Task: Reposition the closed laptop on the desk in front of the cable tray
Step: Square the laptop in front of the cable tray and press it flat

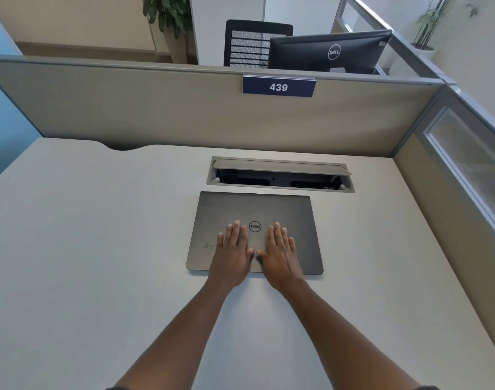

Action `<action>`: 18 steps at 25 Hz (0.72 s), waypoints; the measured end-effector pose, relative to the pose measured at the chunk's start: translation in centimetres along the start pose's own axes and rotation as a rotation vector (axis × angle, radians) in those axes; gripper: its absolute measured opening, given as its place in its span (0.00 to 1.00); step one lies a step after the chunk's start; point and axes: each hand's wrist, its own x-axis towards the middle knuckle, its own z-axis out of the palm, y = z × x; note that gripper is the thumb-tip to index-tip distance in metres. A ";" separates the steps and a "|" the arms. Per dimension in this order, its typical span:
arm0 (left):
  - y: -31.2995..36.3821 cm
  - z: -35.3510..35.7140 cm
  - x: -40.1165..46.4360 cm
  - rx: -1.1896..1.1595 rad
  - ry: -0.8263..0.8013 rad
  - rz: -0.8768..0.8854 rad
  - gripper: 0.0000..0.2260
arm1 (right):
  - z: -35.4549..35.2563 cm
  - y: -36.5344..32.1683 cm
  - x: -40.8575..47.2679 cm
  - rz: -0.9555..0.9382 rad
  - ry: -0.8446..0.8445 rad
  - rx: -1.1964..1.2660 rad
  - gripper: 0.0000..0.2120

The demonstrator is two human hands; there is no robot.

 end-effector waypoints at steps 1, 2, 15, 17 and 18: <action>0.0 0.4 0.1 0.025 0.014 -0.002 0.29 | 0.5 -0.1 0.3 0.005 -0.002 -0.013 0.36; 0.0 0.7 0.1 0.045 0.031 -0.003 0.29 | 0.9 -0.1 0.4 0.009 0.004 -0.032 0.36; 0.2 1.6 0.0 0.080 0.107 -0.028 0.30 | 3.0 0.2 0.6 0.027 0.108 -0.127 0.31; 0.2 1.6 0.0 0.076 0.105 -0.025 0.30 | 3.1 0.2 0.6 0.030 0.103 -0.128 0.31; 0.3 1.5 -0.1 0.087 0.107 -0.024 0.30 | 3.0 0.2 0.6 0.030 0.102 -0.134 0.31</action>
